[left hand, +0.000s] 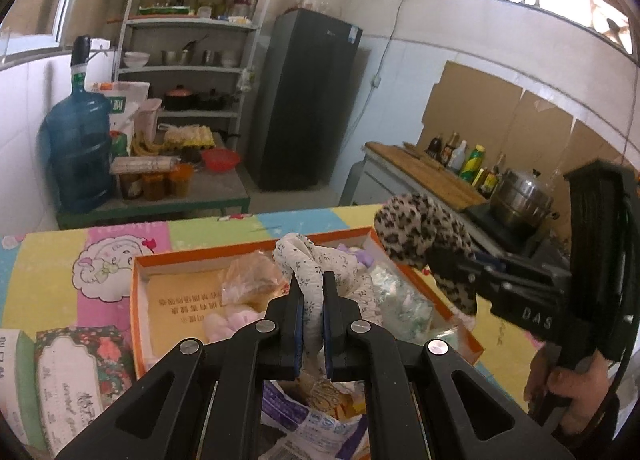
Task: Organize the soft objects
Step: 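Open the left gripper over the box while the right gripper releases the leopard scrunchie inside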
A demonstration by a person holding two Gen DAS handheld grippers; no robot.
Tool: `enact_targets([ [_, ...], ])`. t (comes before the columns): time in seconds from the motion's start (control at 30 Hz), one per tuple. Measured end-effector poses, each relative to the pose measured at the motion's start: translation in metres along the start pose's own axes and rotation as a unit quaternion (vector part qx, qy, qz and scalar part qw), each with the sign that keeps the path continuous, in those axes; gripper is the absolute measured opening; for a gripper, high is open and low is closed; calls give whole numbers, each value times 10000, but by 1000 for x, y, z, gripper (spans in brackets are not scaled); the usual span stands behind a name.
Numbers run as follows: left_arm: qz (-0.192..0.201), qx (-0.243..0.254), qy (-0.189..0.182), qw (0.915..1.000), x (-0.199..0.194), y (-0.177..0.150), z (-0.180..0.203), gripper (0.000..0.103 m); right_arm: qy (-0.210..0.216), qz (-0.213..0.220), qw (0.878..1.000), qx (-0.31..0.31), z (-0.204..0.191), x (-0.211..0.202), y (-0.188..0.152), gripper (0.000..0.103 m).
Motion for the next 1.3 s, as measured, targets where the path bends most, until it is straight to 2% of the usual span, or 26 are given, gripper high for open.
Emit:
enact_targets([
  [0.4, -429, 114, 101, 9990, 33, -14, 4, 9, -31, -522, 9986, 20, 16, 43, -5, 24],
  [0.47, -478, 98, 94, 9988, 36, -16, 3, 13, -56, -574, 9983, 88, 20, 46, -10, 30],
  [0.53, -528, 70, 70, 9986, 39, -17, 2, 22, -74, -621, 9980, 135, 23, 49, -13, 48],
  [0.6, -532, 71, 69, 9985, 39, -18, 2, 27, -91, -651, 9977, 159, 25, 50, -16, 57],
  [0.7, -431, 88, 75, 9990, 37, -17, 2, 48, -100, -657, 9976, 191, 27, 50, -19, 58],
  [0.83, -297, 88, 82, 9995, 33, -13, 2, 57, -124, -627, 9977, 231, 31, 48, -20, 64],
  [0.93, -231, 133, 133, 9996, 30, -12, 2, 60, -181, -595, 9978, 238, 32, 45, -21, 65],
  [1.3, 26, 116, 142, 9998, 3, -9, 4, 61, -252, -393, 9987, 226, 27, 20, -19, 65],
])
Point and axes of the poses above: each gripper's, at about its wrist camera, not at the fingertips, and x roughly the way its jaws point, z to its right, y to its top, the point moved 10 cm from there along x, roughly the way its jaws point, and after that the axes turned 11 degrees about y, right-handed, at the moved point
